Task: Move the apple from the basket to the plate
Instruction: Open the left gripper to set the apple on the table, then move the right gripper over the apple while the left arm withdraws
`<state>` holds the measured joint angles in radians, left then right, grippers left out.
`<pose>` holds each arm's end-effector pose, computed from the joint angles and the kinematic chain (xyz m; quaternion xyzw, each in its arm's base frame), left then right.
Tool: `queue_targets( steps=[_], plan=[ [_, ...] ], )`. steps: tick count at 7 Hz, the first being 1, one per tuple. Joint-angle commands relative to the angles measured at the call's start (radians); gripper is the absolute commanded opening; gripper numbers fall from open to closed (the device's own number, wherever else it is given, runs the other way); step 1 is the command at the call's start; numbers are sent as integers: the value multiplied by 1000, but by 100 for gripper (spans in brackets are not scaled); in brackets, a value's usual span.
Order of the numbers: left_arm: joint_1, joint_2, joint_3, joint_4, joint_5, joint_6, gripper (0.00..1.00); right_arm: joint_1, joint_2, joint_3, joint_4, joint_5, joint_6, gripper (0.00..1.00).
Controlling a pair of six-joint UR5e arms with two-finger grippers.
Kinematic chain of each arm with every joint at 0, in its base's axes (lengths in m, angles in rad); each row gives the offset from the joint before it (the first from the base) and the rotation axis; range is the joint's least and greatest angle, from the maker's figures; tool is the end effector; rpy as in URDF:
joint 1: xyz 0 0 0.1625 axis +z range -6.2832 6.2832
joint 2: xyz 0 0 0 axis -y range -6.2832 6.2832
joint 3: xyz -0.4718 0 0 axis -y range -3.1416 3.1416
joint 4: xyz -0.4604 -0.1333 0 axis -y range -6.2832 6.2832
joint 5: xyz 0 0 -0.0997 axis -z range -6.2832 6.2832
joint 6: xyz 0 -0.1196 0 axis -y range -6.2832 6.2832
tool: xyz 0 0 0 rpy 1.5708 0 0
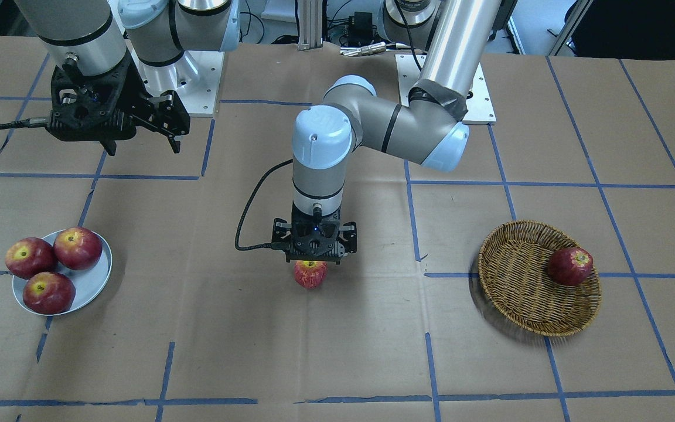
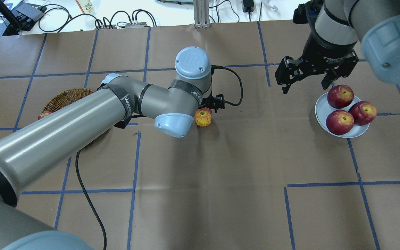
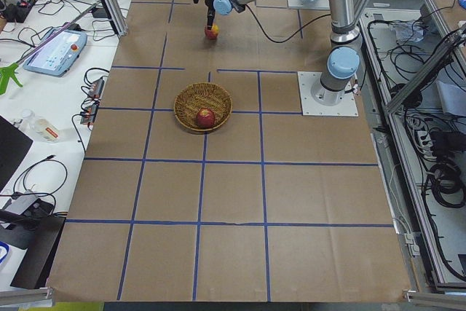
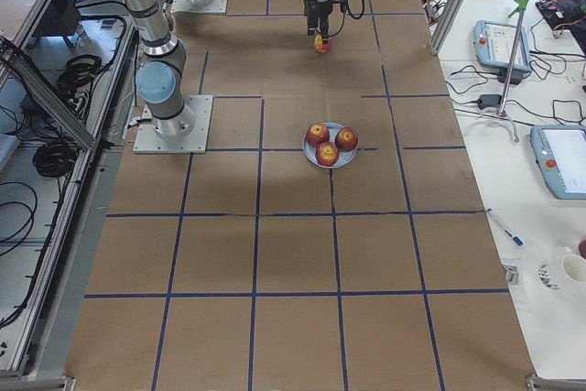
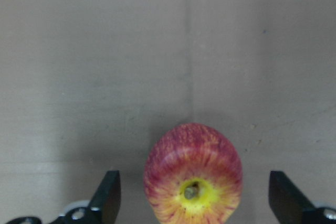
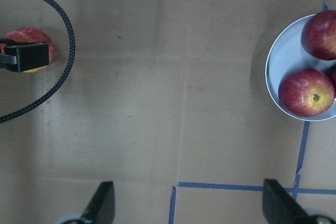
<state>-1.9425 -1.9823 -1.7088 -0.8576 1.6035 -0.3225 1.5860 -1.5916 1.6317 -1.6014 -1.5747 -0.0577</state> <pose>-0.3745 -0.6044 0.2528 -0.0232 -0.9963 0.0824 0.0125 0.1412 -0.5467 0.4952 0.0365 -0.9993 -0.0048 0.0019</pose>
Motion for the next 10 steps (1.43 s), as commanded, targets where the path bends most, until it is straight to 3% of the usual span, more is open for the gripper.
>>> queue_targets(
  steps=[1,4,6,9,10],
  plan=[
    [103,142,-5,-175,-25,174,99,0,1,-1,-14,1,-4,100],
    [290,354,-6,-462,-57,360,99,0,-2,-16,-17,2,-4,100],
    [390,479,-3,-649,-62,454,99,15,56,-53,-21,4,12,100],
    [387,574,-24,-692,-65,638,99,190,262,-226,-29,4,229,100],
    [389,603,-70,-728,-65,634,99,237,335,-254,-82,4,305,100]
  ],
)
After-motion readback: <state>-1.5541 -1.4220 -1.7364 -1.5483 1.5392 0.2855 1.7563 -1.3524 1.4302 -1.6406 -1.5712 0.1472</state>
